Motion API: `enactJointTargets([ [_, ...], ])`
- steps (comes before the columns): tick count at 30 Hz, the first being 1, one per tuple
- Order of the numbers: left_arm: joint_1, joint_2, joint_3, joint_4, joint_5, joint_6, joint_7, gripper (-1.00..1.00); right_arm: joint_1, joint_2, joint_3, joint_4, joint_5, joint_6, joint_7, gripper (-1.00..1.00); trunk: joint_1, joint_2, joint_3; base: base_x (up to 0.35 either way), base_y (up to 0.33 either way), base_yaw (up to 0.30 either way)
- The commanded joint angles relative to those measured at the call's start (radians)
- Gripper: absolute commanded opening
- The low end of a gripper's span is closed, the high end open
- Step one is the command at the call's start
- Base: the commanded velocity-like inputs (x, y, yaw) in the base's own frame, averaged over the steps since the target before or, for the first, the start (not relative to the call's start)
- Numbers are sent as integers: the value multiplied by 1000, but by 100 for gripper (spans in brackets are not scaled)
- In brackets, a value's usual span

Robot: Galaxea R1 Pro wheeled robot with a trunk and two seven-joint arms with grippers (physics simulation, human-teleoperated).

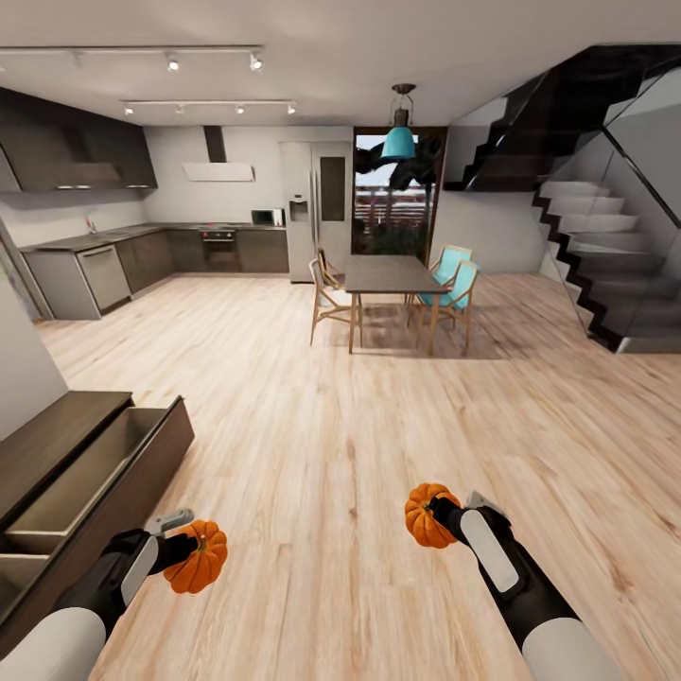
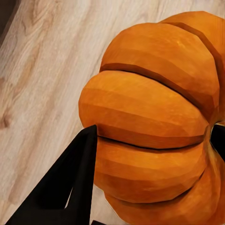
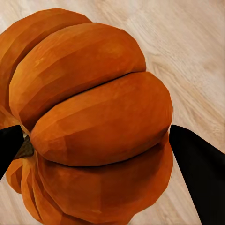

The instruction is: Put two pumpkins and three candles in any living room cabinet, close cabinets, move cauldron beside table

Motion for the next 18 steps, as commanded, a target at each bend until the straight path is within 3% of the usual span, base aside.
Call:
enactJointTargets([
  [1,0,0,0,0,-1,0,4,-100,0,0,0,0,1,-1,-4,-100,0,0,0,329,0,0],
  [18,0,0,0,0,-1,-1,4,-100,0,0,0,0,1,-1,-4,-100,0,0,0,329,0,0],
])
